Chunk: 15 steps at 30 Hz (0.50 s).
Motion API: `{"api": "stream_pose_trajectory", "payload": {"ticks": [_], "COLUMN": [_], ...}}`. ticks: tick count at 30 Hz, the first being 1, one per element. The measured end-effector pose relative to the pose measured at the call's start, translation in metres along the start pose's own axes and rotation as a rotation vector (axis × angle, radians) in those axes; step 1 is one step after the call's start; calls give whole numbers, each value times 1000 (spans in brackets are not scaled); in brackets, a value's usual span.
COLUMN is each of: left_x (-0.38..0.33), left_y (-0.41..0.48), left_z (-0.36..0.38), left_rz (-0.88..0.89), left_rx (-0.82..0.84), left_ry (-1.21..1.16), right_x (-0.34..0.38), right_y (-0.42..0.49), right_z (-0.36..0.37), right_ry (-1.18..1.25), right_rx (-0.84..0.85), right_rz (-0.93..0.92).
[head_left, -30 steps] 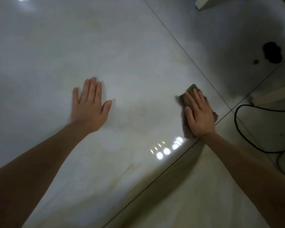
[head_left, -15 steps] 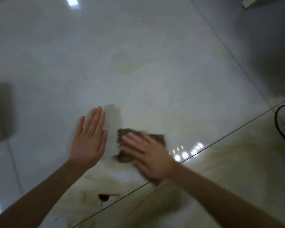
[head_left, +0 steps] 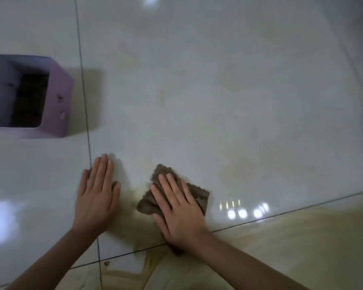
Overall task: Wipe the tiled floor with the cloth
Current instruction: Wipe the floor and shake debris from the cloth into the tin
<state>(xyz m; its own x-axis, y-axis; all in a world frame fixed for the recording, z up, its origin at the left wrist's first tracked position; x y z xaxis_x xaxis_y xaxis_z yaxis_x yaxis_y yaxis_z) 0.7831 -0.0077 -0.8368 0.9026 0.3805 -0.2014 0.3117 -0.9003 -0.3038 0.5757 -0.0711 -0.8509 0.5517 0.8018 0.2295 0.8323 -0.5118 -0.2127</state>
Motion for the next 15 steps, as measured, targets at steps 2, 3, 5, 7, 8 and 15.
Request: {"api": "stream_pose_trajectory", "payload": {"ticks": [2, 3, 5, 7, 8, 15], "left_x": [14, 22, 38, 51, 55, 64], "left_y": [-7, -9, -12, -16, -17, -19], "left_z": [-1, -1, -2, 0, 2, 13], "left_rz": [-36, -43, -61, -51, -38, -9], "left_rx": [-9, -12, -16, -19, -23, -59], "left_ry": [-22, -22, -14, 4, 12, -3], "right_x": [-13, -29, -74, -121, -133, 56], "right_y": [13, 19, 33, 50, 58, 55], "right_z": [-10, -19, -34, -49, -55, 1], "right_ry": [-64, -114, -158, -46, 19, 99], "right_rx": [66, 88, 71, -10, -46, -130], "right_rz": [-146, -237, -331, -137, 49, 211]}}
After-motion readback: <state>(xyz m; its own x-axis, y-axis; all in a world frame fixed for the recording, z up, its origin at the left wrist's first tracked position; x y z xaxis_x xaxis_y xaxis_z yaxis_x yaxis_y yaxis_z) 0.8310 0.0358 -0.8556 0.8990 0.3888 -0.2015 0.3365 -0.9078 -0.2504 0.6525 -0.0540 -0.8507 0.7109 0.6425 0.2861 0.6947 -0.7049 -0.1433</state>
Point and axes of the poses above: each hand's wrist, its own y-axis towards the middle knuckle, its own z-axis out of the palm, x = y × z, the point moved 1 cm from there along y, towards the middle knuckle, and after that the axes turned 9 degrees about x, right-handed, at the moved point
